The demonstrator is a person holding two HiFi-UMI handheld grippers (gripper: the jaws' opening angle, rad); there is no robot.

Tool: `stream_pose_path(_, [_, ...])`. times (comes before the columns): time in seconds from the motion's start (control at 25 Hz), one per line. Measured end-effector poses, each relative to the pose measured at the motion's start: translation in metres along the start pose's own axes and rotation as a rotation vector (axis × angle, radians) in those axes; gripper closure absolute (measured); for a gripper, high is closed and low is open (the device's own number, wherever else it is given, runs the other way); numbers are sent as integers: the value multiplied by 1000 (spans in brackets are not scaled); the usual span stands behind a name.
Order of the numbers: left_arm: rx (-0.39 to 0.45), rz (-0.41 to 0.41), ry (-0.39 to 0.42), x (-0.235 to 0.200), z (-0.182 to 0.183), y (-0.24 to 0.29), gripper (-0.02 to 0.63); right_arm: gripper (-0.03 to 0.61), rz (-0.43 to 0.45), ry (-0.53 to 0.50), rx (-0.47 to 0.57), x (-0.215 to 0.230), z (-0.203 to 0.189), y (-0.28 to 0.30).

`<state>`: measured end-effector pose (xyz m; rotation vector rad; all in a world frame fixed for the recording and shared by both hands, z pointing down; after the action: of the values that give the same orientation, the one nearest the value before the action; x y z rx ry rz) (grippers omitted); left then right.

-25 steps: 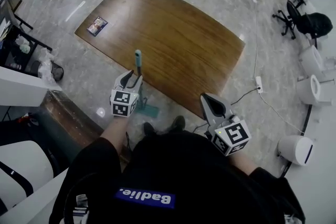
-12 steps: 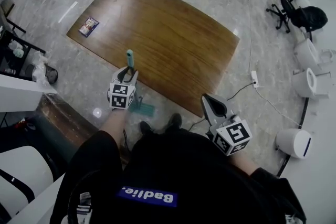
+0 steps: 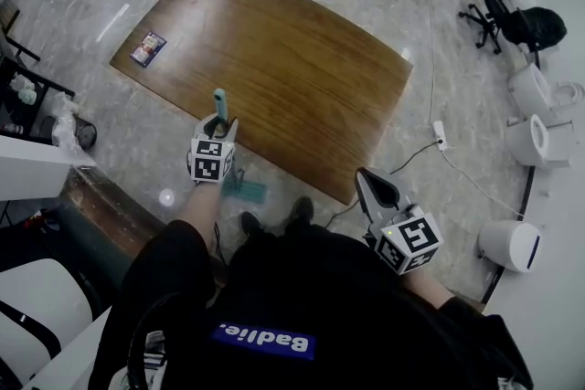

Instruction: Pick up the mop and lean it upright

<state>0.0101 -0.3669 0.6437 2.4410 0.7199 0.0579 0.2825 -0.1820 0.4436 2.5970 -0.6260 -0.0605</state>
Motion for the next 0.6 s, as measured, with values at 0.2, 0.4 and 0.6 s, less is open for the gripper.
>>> stream_pose_path(0.2, [-3,10,2,-1,0,2,476,571,-9,2,-3,5,0,-5])
stream_pose_path(0.4, [-8,14,-1,0,0,-1,505,572,-6,-1,5,7,1,-6])
stream_pose_path(0.6, [-8,17,-2,7,-6,-15,506,572,17,-4,21,6,4,-5])
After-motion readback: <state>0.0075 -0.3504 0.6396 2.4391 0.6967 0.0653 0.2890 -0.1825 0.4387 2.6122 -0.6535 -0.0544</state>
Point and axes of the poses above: the fingertips, and each gripper's own axes: y forward along the fingers, x to its right, z out of its top, the point moved 4 cm from there along -y, backward along the fingers, and after that the axes turned 5 degrees about -y, right-handed, at the moved point
